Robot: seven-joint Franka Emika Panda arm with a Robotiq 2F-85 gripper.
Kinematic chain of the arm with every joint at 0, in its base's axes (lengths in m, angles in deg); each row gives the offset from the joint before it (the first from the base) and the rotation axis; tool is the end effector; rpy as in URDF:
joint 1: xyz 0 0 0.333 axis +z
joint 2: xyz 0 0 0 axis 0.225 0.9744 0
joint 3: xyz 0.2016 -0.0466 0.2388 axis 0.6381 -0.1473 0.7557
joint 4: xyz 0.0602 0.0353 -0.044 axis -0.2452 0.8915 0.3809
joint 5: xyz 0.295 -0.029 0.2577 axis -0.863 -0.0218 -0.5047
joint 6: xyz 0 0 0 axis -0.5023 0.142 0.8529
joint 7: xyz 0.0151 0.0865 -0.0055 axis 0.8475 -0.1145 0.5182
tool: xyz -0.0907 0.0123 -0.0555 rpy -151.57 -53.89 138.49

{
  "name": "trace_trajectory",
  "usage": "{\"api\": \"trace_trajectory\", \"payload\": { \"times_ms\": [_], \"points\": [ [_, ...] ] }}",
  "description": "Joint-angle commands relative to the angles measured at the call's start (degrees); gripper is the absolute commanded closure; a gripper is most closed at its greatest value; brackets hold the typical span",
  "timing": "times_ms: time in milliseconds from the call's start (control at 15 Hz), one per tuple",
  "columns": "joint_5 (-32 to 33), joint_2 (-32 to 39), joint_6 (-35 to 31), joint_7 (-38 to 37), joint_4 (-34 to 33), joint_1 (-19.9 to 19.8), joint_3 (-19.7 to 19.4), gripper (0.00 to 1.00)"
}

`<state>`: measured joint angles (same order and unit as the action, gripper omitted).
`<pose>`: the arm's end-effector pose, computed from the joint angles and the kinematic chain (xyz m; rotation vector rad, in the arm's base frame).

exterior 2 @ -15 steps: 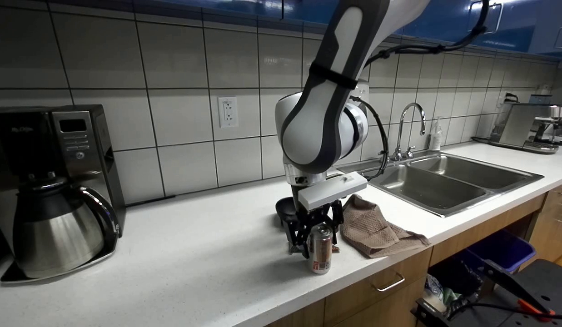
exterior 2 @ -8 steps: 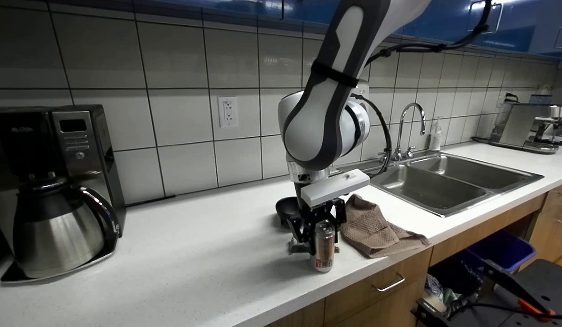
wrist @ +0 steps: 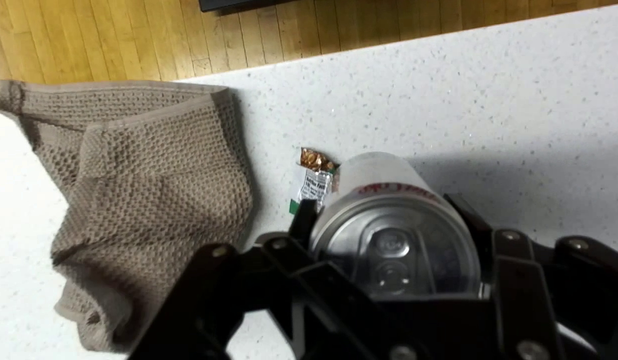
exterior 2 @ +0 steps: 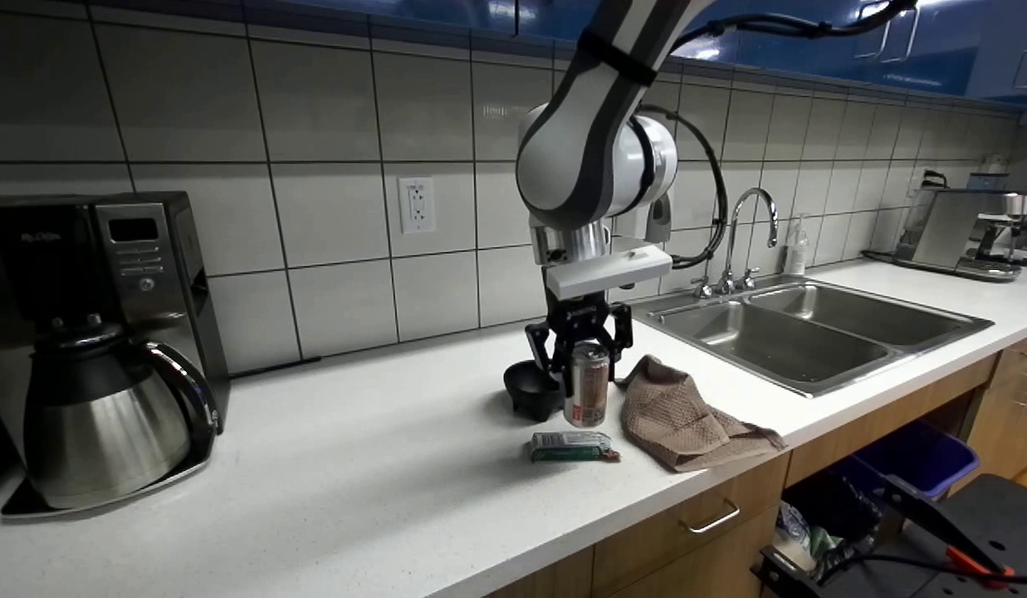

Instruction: Lift the coke and put it in the black bowl

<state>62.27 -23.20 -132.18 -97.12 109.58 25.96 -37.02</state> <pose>0.5032 0.1017 0.2028 3.0098 -0.1186 -0.1899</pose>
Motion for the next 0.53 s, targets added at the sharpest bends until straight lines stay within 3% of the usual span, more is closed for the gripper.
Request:
{"api": "trace_trajectory", "payload": {
  "times_ms": [0,467],
  "points": [
    [-0.5,-0.73,4.92,-2.0,-3.83,-1.44,0.18,0.59],
    [0.04,5.62,8.87,-6.73,-13.54,-1.65,-1.06,0.59]
  ]
}}
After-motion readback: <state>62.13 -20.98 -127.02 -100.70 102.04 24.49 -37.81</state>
